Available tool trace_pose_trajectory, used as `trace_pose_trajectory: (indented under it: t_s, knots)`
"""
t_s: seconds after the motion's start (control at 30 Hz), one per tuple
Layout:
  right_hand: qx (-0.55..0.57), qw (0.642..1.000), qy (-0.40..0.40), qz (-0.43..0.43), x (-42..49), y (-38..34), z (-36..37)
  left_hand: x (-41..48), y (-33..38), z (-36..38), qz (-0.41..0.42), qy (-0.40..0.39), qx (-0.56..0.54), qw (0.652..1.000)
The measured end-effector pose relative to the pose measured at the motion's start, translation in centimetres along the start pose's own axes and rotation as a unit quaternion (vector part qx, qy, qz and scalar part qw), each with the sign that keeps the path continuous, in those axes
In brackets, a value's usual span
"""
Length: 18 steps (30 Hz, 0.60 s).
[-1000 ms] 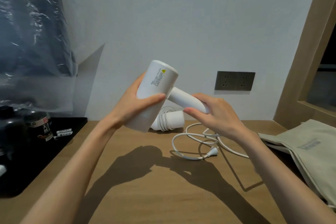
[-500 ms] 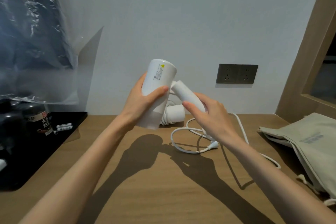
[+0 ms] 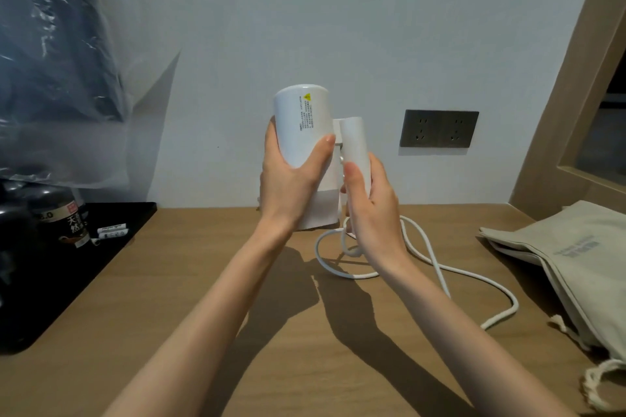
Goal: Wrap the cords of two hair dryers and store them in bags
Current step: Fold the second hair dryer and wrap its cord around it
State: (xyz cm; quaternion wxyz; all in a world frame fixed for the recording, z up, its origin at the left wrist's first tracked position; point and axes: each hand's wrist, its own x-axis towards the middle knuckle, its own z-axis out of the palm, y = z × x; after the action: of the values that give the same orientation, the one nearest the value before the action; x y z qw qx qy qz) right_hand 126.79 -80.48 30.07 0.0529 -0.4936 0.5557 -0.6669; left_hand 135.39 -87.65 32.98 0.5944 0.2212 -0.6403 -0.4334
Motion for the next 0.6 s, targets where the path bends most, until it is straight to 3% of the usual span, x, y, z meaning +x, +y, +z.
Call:
trace_pose_trajectory:
  t_s: [0.13,0.27,0.37,0.47,0.6]
  knots:
    - [0.08,0.981,-0.165,0.058,-0.6,0.5,-1.9,-0.4,-0.6,-1.1,-0.012,-0.053,-0.068,0.996]
    - [0.057,0.941,-0.313,0.119,-1.5,1.6,-3.3,-0.5,-1.7,-2.5,-0.122,-0.05,-0.151,0.98]
    - [-0.016,0.921,-0.363,0.141,-2.0,2.4,-3.7,-0.4,-1.9,-3.8,-0.206,-0.086,-0.222,0.949]
    - [-0.198,0.889,-0.408,0.058,-1.9,3.1,-3.7,-0.4,-2.3,-4.6,-0.227,-0.132,-0.231,0.937]
    - [-0.344,0.875,-0.341,-0.009,0.0,4.7,-4.6,-0.6,-2.1,-5.8,-0.233,-0.205,-0.212,0.927]
